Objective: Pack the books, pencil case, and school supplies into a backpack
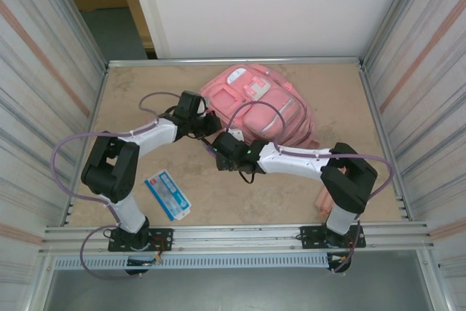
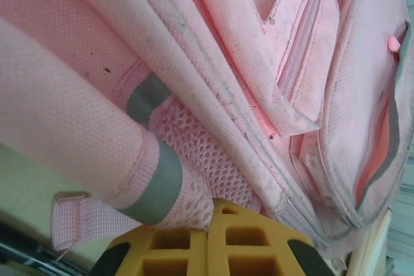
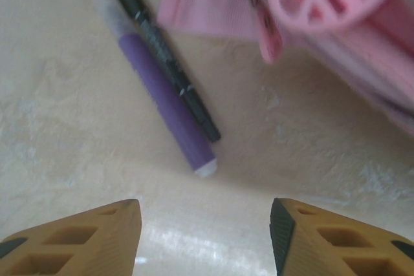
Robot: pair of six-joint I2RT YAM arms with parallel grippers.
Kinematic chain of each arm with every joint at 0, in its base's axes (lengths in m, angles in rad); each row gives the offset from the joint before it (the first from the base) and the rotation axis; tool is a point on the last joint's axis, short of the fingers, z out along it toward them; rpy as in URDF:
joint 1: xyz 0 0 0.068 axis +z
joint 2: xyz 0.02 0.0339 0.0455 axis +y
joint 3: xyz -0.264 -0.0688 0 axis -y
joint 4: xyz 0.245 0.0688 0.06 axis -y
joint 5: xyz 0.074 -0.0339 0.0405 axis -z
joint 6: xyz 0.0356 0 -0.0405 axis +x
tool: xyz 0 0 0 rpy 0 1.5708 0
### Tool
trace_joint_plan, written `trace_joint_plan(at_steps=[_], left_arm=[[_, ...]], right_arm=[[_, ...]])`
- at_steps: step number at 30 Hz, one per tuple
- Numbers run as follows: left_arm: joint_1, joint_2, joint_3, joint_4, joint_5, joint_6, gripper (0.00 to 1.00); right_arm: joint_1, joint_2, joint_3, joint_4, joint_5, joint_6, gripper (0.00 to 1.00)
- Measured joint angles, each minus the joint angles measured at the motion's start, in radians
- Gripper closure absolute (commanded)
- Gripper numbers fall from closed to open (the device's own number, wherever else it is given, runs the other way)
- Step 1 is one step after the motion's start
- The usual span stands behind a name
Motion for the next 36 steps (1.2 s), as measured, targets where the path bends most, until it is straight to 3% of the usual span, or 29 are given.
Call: trace_joint_plan(at_steps=[1, 3, 10, 17, 29, 36], left_arm=[[0.000, 0.000, -0.005, 0.002, 0.010, -0.014, 1.00], [0.001, 0.000, -0.016, 0.021, 0.027, -0.041, 1.00], [0.003, -0.004, -0.086, 0.106, 0.073, -0.137, 1.00], [0.001, -0.004, -0.091, 0.132, 0.097, -0.169, 1.00], [-0.012, -0.027, -0.091, 0.125, 0.095, -0.166, 1.00], [-0.012, -0.027, -0.083, 0.124, 0.098, -0.166, 1.00]], right_arm=[[-0.002, 0.009, 0.006, 0.005, 0.027, 0.006, 0.62], [-0.004, 0.024, 0.014, 0.011, 0.079, 0.019, 0.66], [-0.004, 0.081, 0.066, 0.006, 0.221, 0.024, 0.60], [-0.013, 0.146, 0.070, 0.034, 0.232, 0.052, 0.70], [-0.053, 0.220, 0.103, 0.064, 0.253, 0.019, 0.70], [-0.060, 0.222, 0.113, 0.078, 0.280, -0.095, 0.94]])
